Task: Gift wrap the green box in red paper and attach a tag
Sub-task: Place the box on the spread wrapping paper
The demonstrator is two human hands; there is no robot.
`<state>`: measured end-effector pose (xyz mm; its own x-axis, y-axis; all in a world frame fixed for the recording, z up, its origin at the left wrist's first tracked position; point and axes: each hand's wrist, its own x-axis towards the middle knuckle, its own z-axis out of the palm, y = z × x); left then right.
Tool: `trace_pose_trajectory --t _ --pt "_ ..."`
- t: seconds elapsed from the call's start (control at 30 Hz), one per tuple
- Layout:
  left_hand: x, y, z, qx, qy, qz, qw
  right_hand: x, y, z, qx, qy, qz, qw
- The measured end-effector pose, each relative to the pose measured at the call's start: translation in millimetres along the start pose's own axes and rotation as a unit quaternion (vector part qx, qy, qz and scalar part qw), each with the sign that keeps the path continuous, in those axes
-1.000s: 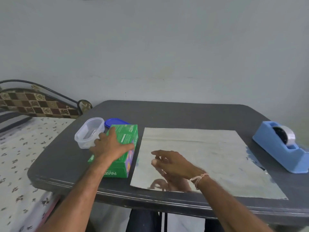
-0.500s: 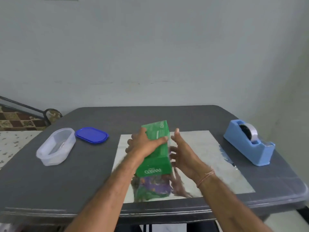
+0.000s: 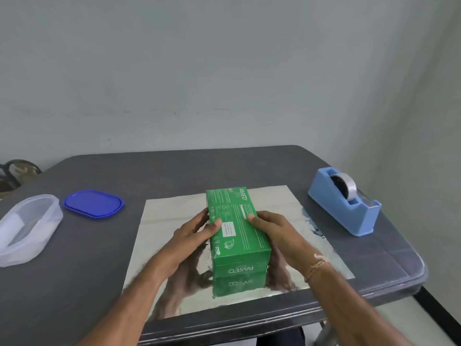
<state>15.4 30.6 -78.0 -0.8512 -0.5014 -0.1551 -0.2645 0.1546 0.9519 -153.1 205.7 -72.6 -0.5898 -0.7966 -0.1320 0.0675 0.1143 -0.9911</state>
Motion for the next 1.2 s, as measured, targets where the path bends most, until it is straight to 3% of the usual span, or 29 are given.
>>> trace_pose_trajectory --t 0.23,0.67,0.9,0.97,1.07,1.13,1.2 --pt "12.7 -14.7 1.8 0.064 0.014 -0.001 0.998 1.3 -2.3 -10.0 0.016 -0.006 -0.008 1.000" --pt "13.2 -27.7 5.8 0.027 0.065 0.047 0.996 6.2 -1.6 -10.3 0.009 -0.013 -0.004 1.000" --pt "16.2 -35.0 5.8 0.089 0.067 0.067 0.992 4.8 -1.0 -8.5 -0.001 0.005 -0.005 1.000" --pt "13.0 -36.4 4.2 0.185 0.098 0.067 0.976 4.2 -1.9 -8.3 -0.008 0.014 -0.006 1.000" --pt "-0.2 -46.7 -4.0 0.401 0.158 0.032 0.902 6.3 0.8 -9.0 -0.037 0.031 -0.016 0.999" --pt "-7.5 -55.7 -10.4 0.476 0.155 0.008 0.866 5.1 -0.3 -5.1 -0.061 0.038 -0.030 0.997" --pt "-7.5 -61.4 -16.2 0.502 0.153 0.003 0.851 7.3 -0.2 -1.4 -0.073 0.037 -0.041 0.996"
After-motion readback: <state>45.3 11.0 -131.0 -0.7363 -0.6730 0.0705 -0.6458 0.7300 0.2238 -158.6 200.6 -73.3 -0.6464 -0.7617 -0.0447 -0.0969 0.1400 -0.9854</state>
